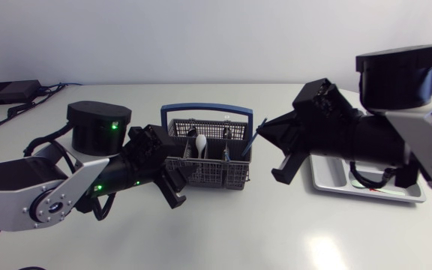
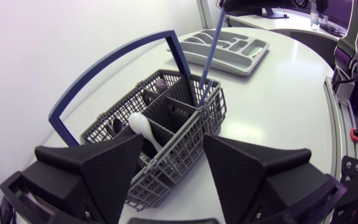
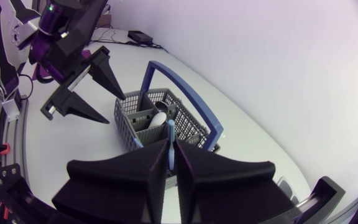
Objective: Unload the cutlery basket into the drawer organizer.
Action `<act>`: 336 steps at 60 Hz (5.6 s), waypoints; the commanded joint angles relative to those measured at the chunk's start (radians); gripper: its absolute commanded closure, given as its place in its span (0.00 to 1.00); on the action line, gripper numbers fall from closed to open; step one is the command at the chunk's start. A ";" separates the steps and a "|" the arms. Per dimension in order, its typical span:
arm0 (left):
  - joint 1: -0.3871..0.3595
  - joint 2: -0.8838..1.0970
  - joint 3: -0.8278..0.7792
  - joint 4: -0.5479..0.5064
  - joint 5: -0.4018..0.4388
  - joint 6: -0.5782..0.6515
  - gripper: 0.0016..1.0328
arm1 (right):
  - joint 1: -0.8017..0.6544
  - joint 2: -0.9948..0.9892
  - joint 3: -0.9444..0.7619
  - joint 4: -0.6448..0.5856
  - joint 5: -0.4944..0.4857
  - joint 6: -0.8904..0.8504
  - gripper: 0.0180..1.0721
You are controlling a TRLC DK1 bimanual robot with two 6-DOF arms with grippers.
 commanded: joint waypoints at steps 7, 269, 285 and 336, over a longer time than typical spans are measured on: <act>-0.020 0.026 0.001 0.016 -0.013 0.024 0.33 | -0.054 -0.094 0.109 -0.206 -0.031 0.062 0.88; -0.036 0.118 0.647 -0.653 0.414 -0.315 0.97 | 0.076 0.079 0.090 -0.164 -0.105 0.073 0.74; -0.015 0.129 0.667 -0.666 0.445 -0.327 0.94 | 0.082 0.087 0.070 -0.158 -0.122 0.071 0.88; 0.211 0.053 0.634 -0.593 0.415 -0.297 0.17 | -0.396 0.030 0.015 -0.240 -0.235 0.041 0.89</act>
